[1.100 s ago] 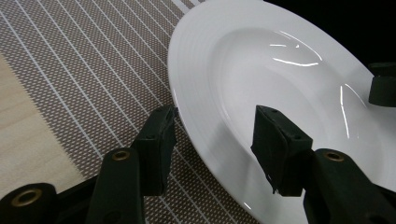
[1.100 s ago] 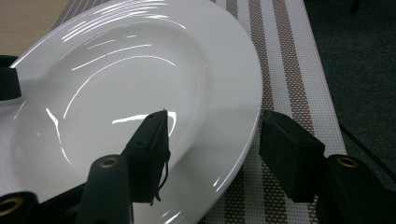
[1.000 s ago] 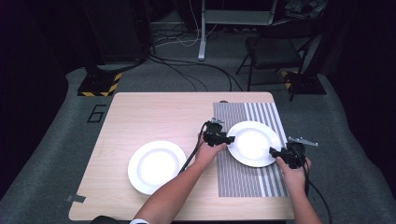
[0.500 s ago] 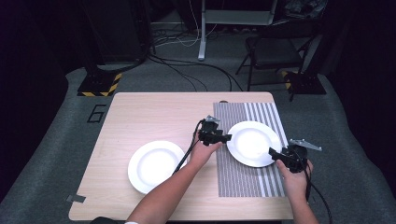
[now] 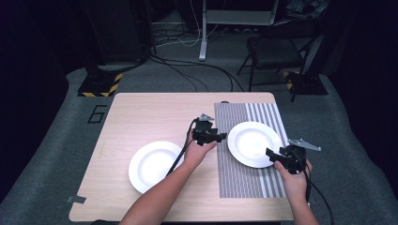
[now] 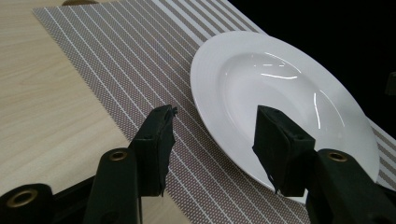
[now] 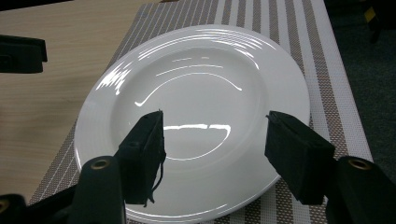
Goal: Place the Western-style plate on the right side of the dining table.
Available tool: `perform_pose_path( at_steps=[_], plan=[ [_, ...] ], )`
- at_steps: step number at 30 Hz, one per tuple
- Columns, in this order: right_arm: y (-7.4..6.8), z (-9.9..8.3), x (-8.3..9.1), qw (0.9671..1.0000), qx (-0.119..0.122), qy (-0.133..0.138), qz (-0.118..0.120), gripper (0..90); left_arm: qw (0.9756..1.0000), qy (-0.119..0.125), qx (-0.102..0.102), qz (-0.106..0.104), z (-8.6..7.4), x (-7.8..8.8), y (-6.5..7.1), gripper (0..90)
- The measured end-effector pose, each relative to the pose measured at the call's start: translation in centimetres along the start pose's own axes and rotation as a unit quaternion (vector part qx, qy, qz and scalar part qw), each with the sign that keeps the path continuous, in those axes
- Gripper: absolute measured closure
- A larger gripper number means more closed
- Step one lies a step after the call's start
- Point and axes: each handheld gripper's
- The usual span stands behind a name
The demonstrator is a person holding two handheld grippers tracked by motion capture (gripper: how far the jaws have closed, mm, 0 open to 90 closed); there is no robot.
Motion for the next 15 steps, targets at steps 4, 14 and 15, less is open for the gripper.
perform_pose_path(
  at_steps=[4, 14, 15],
  plan=[
    [-0.3, 0.1, 0.1, 1.0, 0.003, 0.0, 0.004, 37.1, 1.0, 0.008, -0.003, 0.001, 0.1, 1.2, -0.3, 47.2],
    [-1.8, 0.7, 0.2, 0.9995, 0.017, 0.005, 0.026, 37.2, 0.9994, 0.019, 0.012, 0.026, -0.1, 5.0, -1.9, 46.6],
    [-2.0, 0.7, 0.2, 0.9994, 0.019, 0.004, 0.028, 37.1, 0.9993, 0.02, 0.016, 0.027, -0.2, 5.4, -2.1, 46.6]
  ],
)
Point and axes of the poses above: each handheld gripper's, and its own axes: x roughly backward along the jaws, z roughly out of its top, y roughly to its right, and after that the axes turned 1 degree about -z, right-handed
